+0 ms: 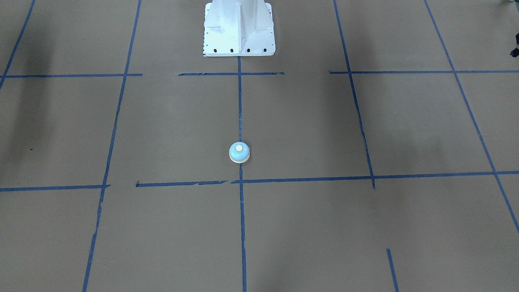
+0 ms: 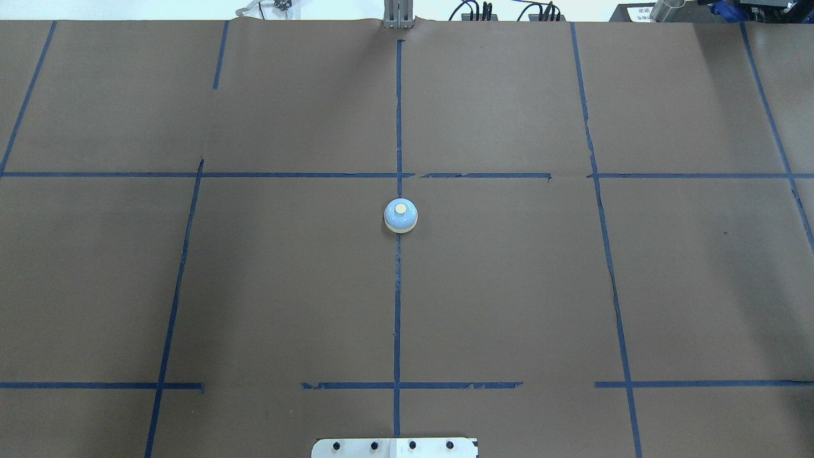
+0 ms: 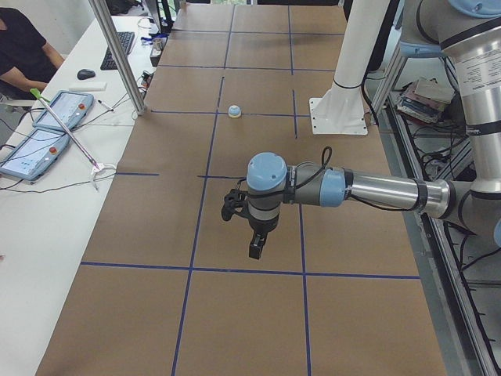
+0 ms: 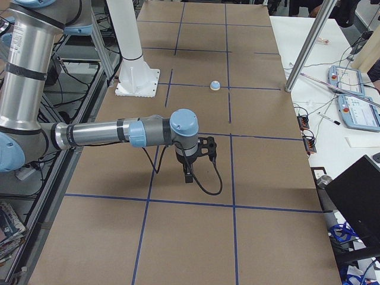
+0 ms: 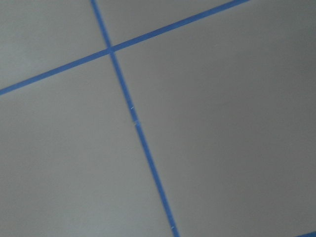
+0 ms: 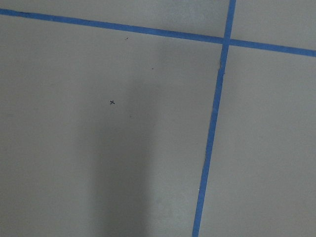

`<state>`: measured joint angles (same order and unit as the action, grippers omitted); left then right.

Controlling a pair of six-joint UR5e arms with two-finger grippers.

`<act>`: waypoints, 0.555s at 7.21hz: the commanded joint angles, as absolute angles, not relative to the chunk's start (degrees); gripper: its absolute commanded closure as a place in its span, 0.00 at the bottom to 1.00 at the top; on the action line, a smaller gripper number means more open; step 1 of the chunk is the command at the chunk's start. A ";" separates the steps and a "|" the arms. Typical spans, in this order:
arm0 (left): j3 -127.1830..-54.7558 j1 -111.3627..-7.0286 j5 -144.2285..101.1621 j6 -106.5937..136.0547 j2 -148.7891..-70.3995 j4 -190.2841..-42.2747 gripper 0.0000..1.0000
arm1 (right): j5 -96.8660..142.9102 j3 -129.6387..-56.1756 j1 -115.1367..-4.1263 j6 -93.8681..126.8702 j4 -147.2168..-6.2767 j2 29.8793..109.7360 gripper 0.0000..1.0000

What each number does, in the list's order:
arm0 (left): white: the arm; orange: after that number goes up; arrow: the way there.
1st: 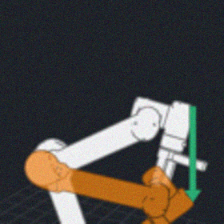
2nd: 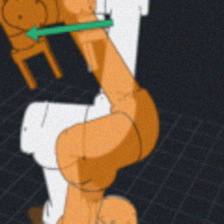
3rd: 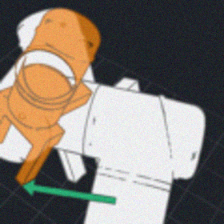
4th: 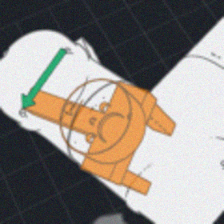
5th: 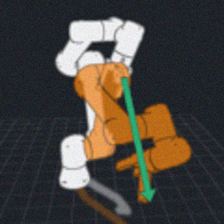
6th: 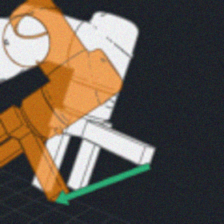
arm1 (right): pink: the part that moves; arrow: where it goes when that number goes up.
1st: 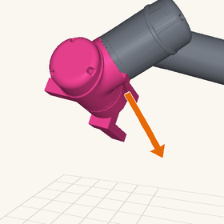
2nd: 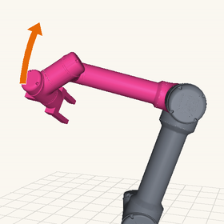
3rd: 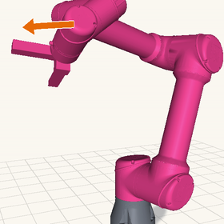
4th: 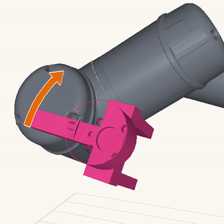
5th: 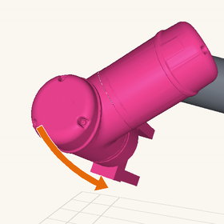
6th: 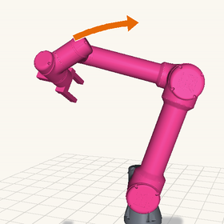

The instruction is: Place and press bell with both arms

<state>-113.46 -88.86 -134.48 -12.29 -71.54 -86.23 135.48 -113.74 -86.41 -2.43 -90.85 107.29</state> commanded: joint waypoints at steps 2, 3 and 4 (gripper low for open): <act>-109.43 -90.09 -137.99 -8.21 -71.54 -85.52 0.00 | 136.57 -113.20 -87.01 -3.60 -91.41 106.96 0.00; -109.51 -90.00 -138.08 -5.91 -71.72 -86.21 0.00 | 136.58 -113.12 -86.92 -3.60 -91.49 106.96 0.00; -110.21 -90.00 -138.08 -5.63 -73.11 -86.39 0.00 | 136.84 -113.03 -86.92 -3.60 -91.41 107.05 0.00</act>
<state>-109.75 -90.01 -137.99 -7.05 -71.98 -86.02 136.52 -113.14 -86.95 -3.63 -91.45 107.02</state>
